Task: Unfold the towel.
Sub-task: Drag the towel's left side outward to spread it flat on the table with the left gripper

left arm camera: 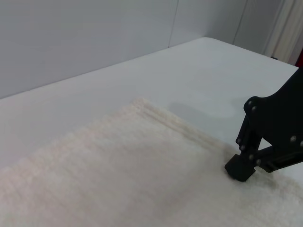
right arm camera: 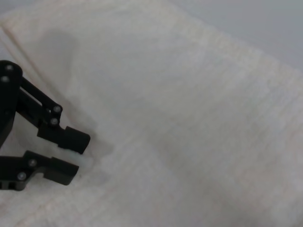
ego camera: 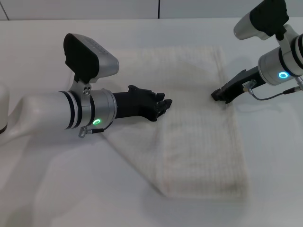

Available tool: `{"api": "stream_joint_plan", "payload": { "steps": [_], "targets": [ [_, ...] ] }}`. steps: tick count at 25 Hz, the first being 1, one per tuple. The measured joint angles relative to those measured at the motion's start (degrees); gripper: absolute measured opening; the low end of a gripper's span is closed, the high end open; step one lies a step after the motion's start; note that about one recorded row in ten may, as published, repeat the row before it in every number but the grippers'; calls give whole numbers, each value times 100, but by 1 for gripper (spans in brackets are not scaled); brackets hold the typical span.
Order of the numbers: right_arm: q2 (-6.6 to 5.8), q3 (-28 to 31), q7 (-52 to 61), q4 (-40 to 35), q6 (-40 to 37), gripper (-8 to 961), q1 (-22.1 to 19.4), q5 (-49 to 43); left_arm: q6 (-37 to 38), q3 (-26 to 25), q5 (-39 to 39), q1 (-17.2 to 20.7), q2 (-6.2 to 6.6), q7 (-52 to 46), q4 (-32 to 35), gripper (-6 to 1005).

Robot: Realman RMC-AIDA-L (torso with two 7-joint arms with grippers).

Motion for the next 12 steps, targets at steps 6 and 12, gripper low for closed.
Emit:
{"api": "stream_joint_plan", "payload": {
  "steps": [6,12],
  "targets": [
    [0,0,-9,23,7,-1,0,0,1,52,12,-3,0,36,0,185],
    [0,0,-17,38,33,-1,0,0,22,97,24,-8,0,44,6,101]
  ]
}}
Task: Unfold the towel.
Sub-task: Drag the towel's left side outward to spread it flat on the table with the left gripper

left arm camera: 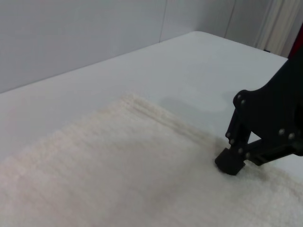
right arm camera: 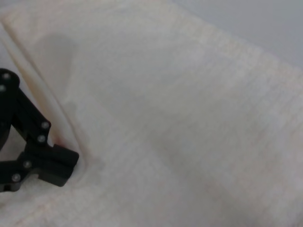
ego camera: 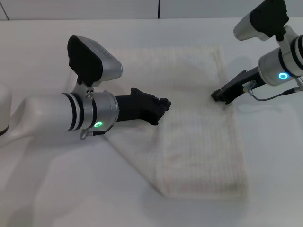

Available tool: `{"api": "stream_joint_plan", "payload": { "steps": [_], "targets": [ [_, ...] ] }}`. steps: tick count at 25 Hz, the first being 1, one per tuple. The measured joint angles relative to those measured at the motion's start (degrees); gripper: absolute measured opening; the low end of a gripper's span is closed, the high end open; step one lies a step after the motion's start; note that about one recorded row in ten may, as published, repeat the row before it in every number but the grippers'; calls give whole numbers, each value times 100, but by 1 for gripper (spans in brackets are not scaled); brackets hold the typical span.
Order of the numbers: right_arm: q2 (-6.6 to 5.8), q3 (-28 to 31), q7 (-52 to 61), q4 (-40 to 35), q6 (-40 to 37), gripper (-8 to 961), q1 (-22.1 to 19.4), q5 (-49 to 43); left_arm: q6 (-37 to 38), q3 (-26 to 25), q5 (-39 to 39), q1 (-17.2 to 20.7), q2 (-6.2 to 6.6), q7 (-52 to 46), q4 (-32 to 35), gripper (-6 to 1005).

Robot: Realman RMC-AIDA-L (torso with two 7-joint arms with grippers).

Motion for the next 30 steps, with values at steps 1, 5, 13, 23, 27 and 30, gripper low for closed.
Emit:
{"api": "stream_joint_plan", "payload": {
  "steps": [1,5,13,23,27,30],
  "targets": [
    [0,0,0,2,0,-1,0,0,3,27,1,-1,0,2,2,88],
    [0,0,-1,5,3,-1,0,0,5,50,4,-2,0,4,6,37],
    [0,0,0,6,7,-1,0,0,51,52,14,99,5,79,180,11],
    [0,18,15,-13,15,-1,-16,0,493,-285,250,908,168,149,1031,0],
    [0,27,32,-30,15,-1,-9,0,1519,-1098,723,1436,163,505,1445,0],
    [0,22,34,-34,15,-1,-1,0,2237,-1733,1048,1686,168,593,1568,0]
  ]
}}
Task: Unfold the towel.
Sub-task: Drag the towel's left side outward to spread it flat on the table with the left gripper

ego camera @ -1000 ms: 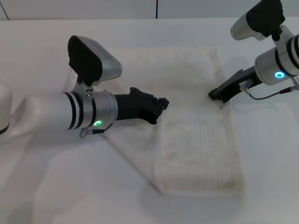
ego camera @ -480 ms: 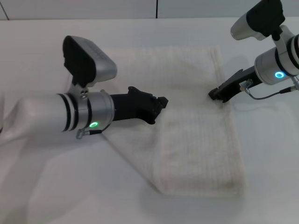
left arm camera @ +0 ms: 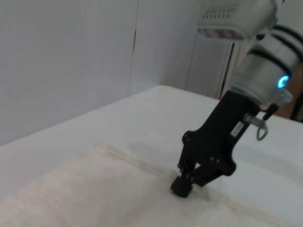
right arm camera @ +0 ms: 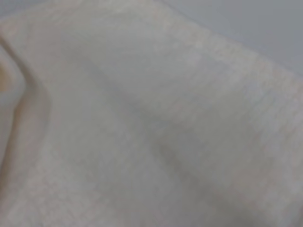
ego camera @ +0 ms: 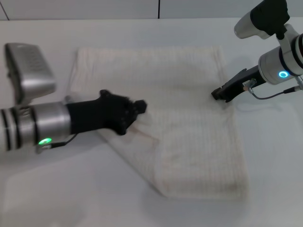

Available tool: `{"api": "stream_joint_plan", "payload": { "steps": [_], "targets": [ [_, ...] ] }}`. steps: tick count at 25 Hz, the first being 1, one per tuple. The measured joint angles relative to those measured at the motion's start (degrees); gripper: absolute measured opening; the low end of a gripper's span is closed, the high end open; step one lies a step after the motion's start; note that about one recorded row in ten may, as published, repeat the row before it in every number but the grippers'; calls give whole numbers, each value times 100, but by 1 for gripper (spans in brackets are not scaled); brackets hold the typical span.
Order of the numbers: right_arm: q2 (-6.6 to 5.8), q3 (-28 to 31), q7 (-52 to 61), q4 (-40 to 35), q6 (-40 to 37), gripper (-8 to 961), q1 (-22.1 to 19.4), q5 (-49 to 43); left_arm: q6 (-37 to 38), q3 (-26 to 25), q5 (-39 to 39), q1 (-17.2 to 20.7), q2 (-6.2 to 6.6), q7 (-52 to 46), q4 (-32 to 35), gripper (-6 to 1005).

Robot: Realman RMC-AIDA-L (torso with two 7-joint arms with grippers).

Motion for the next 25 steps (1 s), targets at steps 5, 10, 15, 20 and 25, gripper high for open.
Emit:
{"api": "stream_joint_plan", "payload": {
  "steps": [5,10,15,20,25],
  "targets": [
    [-3,-8,4,-6,-1,-1,18,0,896,-923,532,284,35,12,11,0],
    [-17,-14,13,19,-5,-1,49,0,1345,-1596,815,409,57,13,22,0],
    [-23,-13,15,39,-2,-1,63,0,1724,-2102,962,436,140,19,5,1],
    [-26,-13,17,40,0,-1,62,0,2045,-2177,971,456,273,58,-24,1],
    [-27,-9,18,40,0,-1,50,0,2564,-2491,977,634,292,464,-60,1]
  ]
}}
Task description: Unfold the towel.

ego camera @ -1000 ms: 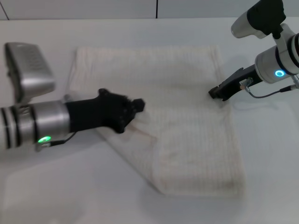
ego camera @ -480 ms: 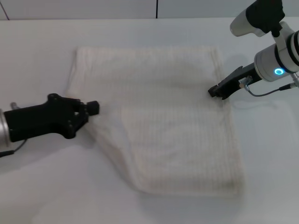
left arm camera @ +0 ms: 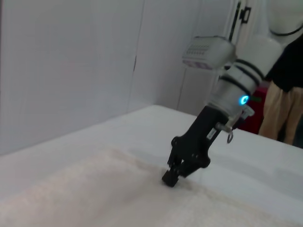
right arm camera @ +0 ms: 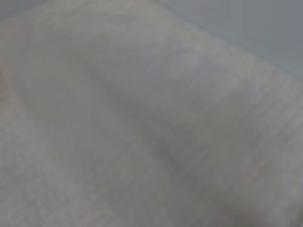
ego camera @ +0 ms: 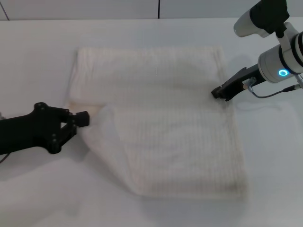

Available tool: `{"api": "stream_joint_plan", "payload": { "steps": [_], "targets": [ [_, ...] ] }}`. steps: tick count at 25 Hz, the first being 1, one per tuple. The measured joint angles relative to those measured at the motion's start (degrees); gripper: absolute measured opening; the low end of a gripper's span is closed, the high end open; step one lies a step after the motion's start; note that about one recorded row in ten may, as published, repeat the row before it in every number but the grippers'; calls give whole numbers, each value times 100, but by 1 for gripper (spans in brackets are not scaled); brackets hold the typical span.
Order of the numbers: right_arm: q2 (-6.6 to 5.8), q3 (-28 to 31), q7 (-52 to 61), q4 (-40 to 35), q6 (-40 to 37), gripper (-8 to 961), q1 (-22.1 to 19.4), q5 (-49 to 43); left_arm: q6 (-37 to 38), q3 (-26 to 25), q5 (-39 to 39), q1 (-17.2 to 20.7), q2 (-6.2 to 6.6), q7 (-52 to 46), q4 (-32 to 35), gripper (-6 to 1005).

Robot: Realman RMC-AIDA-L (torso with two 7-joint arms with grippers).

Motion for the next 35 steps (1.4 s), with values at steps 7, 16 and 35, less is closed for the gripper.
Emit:
{"api": "stream_joint_plan", "payload": {
  "steps": [7,16,35],
  "targets": [
    [0,-4,0,0,-1,-1,-1,0,316,-326,0,109,-62,300,-10,1],
    [0,-4,0,0,-1,-1,12,0,1198,-1225,0,309,-46,1132,-655,10],
    [10,-4,42,0,5,-1,13,0,1241,-1265,1,545,-61,1478,-820,44]
  ]
}}
